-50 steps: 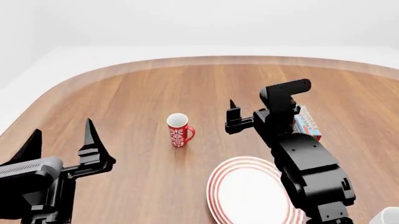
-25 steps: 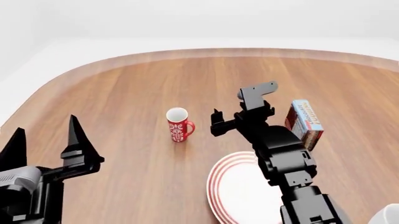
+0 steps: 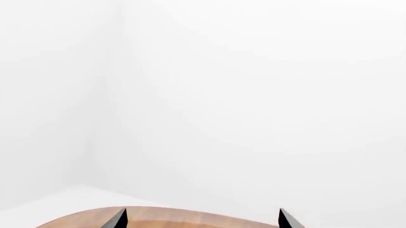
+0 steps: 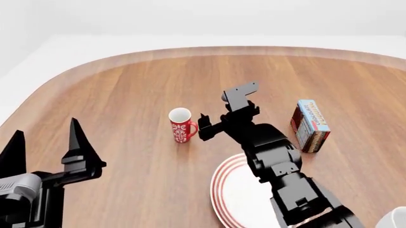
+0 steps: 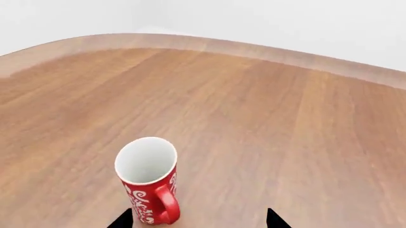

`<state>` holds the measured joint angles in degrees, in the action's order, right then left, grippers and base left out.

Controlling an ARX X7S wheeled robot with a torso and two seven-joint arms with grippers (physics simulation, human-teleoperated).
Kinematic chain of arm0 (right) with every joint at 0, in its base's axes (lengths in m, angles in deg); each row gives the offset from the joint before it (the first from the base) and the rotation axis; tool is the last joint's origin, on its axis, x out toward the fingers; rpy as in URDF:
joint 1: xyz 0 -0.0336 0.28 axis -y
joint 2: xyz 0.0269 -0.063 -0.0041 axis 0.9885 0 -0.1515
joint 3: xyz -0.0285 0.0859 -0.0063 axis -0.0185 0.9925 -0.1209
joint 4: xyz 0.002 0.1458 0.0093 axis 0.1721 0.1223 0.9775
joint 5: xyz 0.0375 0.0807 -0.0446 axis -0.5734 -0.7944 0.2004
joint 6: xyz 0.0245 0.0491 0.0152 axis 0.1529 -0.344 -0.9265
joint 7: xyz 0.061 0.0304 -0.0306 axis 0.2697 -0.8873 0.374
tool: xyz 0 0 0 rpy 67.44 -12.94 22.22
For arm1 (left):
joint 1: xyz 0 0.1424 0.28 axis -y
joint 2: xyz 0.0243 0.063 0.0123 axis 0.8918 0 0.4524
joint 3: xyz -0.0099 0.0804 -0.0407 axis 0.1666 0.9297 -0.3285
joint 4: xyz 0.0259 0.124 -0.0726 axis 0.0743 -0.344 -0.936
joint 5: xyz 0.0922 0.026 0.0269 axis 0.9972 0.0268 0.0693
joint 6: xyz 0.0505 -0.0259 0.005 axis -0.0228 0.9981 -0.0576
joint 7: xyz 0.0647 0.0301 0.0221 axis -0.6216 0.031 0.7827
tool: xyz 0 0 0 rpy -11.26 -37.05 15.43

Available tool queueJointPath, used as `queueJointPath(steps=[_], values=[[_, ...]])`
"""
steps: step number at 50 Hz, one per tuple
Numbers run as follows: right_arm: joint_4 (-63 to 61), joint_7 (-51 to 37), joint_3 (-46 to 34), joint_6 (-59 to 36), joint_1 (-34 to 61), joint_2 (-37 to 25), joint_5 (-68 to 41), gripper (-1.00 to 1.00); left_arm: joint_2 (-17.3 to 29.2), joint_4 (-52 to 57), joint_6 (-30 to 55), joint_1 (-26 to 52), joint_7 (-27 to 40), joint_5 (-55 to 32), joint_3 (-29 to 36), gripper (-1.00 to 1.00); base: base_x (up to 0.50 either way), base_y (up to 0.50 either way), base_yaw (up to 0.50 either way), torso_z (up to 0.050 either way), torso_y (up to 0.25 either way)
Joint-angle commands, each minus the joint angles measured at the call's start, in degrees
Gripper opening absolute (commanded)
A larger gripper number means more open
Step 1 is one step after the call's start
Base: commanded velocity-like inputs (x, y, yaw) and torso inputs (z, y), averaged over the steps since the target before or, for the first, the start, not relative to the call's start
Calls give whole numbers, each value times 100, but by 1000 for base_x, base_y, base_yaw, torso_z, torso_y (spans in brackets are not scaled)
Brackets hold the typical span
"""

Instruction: Pick up the red mug and put it on the plate

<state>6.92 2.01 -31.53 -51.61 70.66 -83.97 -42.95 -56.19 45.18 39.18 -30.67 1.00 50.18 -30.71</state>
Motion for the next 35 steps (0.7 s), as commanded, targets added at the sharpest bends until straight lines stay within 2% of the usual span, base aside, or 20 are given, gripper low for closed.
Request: queueJointPath(steps=[1,5,16,35], values=[[1094,-134,-2007,795,460,97,-1932,100,27,-10,-156,-88,-41,-16,18,100,0,0,0,0,-172],[1234,-237,-2754,988,540,98,-2713,100,63,71,-59,-137,8,-42,34,100,0,0,0,0,-211],[1312,-388,-4015,1250,653,98,-3951,100,94,187,28,-188,132,-115,9,100,0,0,0,0,0],[1315,-474,-5069,1327,827,99,-4906,100,121,196,-104,-194,133,-124,85,100,0,0,0,0,0]])
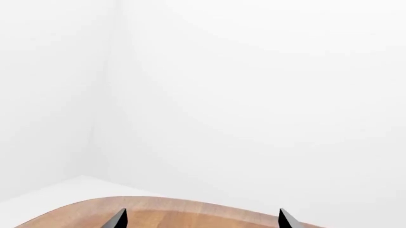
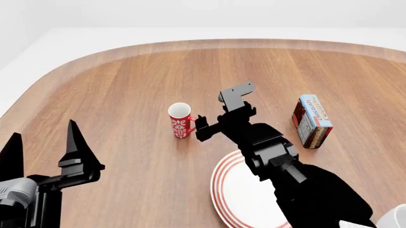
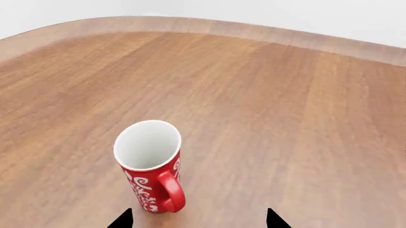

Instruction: Pick up the red mug and put it on the plate

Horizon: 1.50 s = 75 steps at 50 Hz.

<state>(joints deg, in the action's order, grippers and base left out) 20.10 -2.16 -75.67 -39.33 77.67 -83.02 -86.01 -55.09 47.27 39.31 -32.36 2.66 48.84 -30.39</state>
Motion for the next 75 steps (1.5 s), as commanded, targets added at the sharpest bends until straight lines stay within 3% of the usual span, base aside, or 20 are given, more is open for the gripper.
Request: queueJointPath(steps=[1,45,55,75], values=[[-16,-71,-697,111,137,4,-631,100,-6,-56,-270,-46,-126,3,65,100,0,0,0,0,0],[-542,-155,-1252,708,751,4,-1043,100,104,-70,-566,-156,-186,-91,182,100,0,0,0,0,-74],[-574,-188,-1276,724,802,4,-1075,100,159,-18,-544,-209,-193,-143,235,100,0,0,0,0,-241],[-601,-231,-1311,710,795,4,-1102,100,230,32,-497,-202,-95,-115,280,100,0,0,0,0,0]])
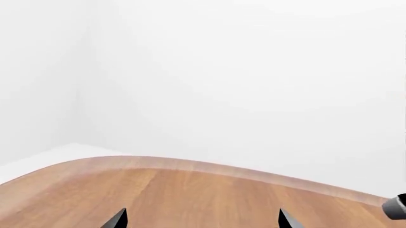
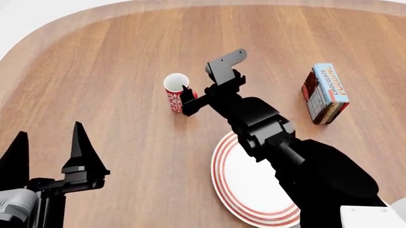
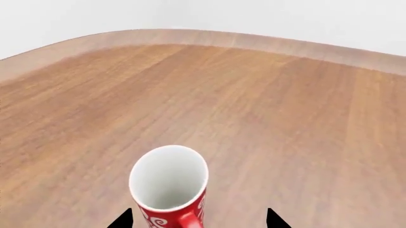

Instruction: Pick up the red mug and put it on the plate

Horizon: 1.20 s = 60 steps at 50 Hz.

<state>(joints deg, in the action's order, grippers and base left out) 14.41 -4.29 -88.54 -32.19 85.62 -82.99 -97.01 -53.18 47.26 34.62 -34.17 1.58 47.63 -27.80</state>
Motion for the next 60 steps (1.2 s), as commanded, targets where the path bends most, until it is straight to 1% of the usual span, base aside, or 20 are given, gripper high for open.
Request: queueJointPath(steps=[1,4,19,22,26,27,28,45,60], values=[[-43,-21,-36,-4,-23,0,11,100,22,17,-103,-32,-13,-11,7,100,0,0,0,0,-160],[-39,-9,-43,-15,-61,1,31,100,35,33,-62,-48,13,-42,12,100,0,0,0,3,-239],[-10,-12,-41,-224,-117,1,84,100,80,74,20,-93,115,-103,5,100,0,0,0,0,0],[-12,-21,-23,-220,-138,1,87,100,60,34,-116,-102,60,-57,13,100,0,0,0,0,0],[-27,-21,-15,-197,-137,1,93,100,56,41,-249,-139,5,-70,-5,100,0,0,0,0,-247],[-25,-24,-3,-186,-134,1,82,100,94,75,-143,-150,23,-224,-18,100,0,0,0,0,-250],[-31,-30,-9,-186,-133,1,87,100,115,88,-130,-152,20,-171,5,100,0,0,0,0,-250],[-7,-213,20,7,138,1,48,100,168,122,-26,-65,160,-248,-6,100,0,0,0,0,0],[-8,-361,47,372,314,0,-95,100,176,124,-150,-80,135,-243,27,100,0,0,0,0,0]])
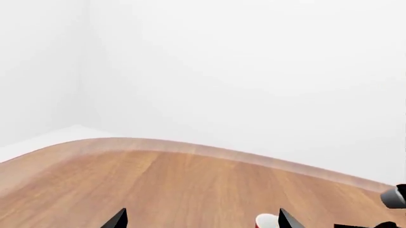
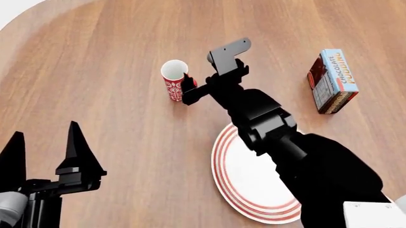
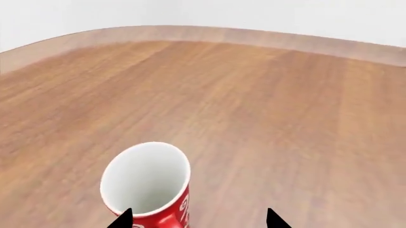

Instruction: Pick up the red mug and put it on the plate

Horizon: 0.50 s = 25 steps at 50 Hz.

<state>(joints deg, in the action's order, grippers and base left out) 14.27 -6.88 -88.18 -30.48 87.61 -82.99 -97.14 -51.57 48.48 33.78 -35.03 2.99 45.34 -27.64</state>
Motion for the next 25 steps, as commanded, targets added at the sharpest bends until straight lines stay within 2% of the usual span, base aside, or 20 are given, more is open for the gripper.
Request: queueJointPath(steps=[1,3,14,25], values=[[-15,-111,-9,204,123,0,-73,100,0,-11,-126,1,-30,10,18,100,0,0,0,0,0],[-37,-105,-15,229,125,0,-82,100,-7,-23,-179,-5,-58,10,26,100,0,0,0,0,0],[-90,-41,-73,227,72,0,-91,100,47,48,-132,-37,-26,-98,37,100,0,0,0,6,-250],[-96,-4,-128,-106,-12,0,-29,100,77,68,-18,-19,97,-83,58,100,0,0,0,0,0]])
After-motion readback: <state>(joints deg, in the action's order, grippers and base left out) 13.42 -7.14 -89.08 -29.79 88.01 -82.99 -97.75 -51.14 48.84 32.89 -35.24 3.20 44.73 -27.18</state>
